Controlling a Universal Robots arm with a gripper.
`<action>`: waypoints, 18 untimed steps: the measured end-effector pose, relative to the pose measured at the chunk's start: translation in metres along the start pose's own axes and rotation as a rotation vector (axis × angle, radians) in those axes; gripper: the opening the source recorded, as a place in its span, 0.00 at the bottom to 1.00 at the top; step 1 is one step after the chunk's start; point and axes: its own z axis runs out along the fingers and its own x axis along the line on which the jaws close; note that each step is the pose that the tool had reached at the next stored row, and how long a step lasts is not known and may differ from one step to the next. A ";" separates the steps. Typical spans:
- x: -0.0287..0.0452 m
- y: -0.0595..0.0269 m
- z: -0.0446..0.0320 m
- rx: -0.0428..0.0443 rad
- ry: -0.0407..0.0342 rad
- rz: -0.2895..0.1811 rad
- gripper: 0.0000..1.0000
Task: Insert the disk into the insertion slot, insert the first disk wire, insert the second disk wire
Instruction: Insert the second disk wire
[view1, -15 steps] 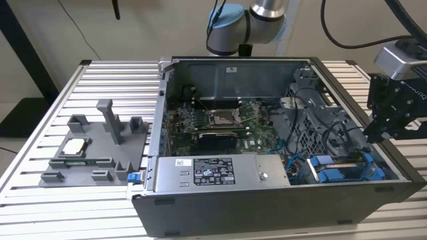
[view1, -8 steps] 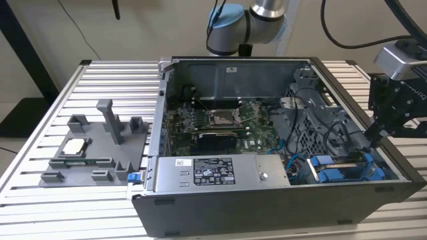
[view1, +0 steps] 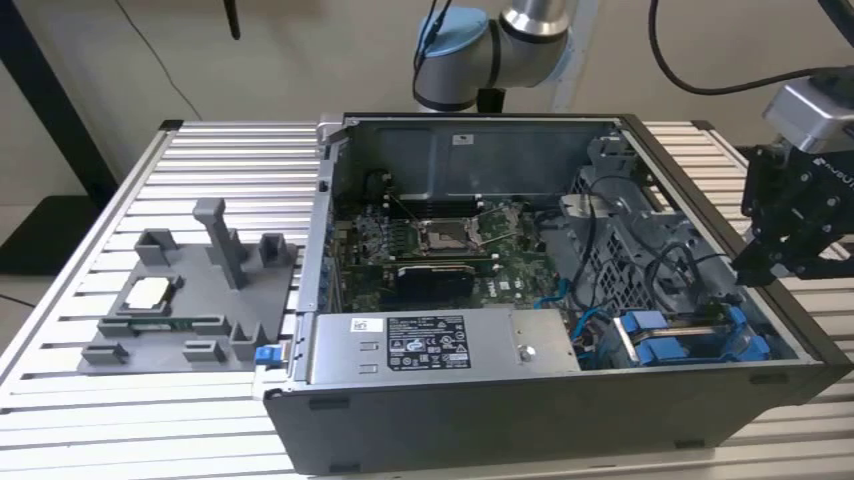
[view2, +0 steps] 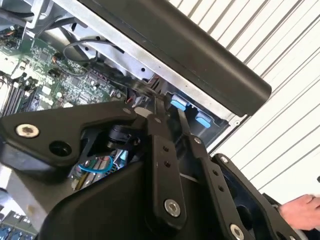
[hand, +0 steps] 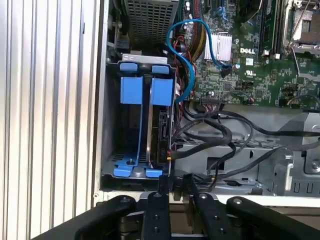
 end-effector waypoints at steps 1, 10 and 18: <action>0.0001 -0.0006 0.0002 -0.0001 0.0000 0.000 0.31; 0.0005 -0.0017 0.0050 0.0034 -0.0231 0.032 0.31; 0.0005 -0.0012 0.0060 0.0101 -0.0627 0.100 0.31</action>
